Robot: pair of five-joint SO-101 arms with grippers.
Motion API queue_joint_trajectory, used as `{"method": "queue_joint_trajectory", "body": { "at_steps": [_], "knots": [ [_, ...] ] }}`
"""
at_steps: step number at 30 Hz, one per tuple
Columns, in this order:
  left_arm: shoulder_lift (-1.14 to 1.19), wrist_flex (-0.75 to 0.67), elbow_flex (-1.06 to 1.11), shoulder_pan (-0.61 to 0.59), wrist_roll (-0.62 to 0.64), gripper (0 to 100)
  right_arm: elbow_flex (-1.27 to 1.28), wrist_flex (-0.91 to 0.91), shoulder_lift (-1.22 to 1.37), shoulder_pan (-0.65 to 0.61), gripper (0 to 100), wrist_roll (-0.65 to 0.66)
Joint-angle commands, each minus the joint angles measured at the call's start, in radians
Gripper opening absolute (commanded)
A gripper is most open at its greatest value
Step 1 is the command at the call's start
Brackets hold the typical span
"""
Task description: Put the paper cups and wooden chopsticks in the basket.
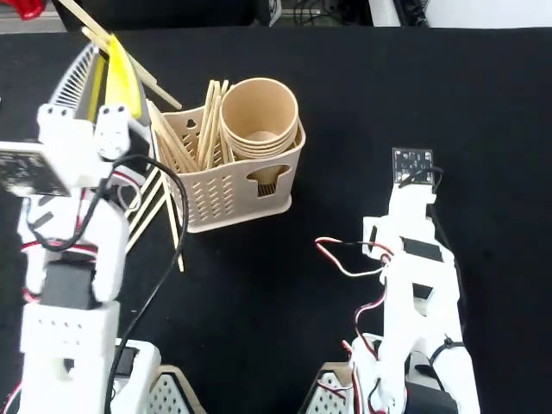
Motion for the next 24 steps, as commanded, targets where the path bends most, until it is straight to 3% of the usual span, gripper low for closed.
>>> {"method": "queue_joint_trajectory", "body": {
  "at_steps": [1, 6, 20, 24],
  "knots": [
    [0.005, 0.276, -0.24, 0.008, -0.008, 3, -0.007, -0.017, -0.002, -0.005, 2.1, 0.012],
    [0.048, 0.387, -0.291, 0.008, -0.008, 3, -0.007, -0.017, -0.002, -0.005, 2.1, 0.012],
    [0.107, 0.381, -0.117, 0.012, -0.002, 3, -0.005, -0.017, -0.002, -0.003, 2.1, 0.012],
    [0.107, 0.381, -0.054, 0.071, -0.008, 3, -0.005, -0.017, -0.002, -0.003, 2.1, 0.012]
  ]
}}
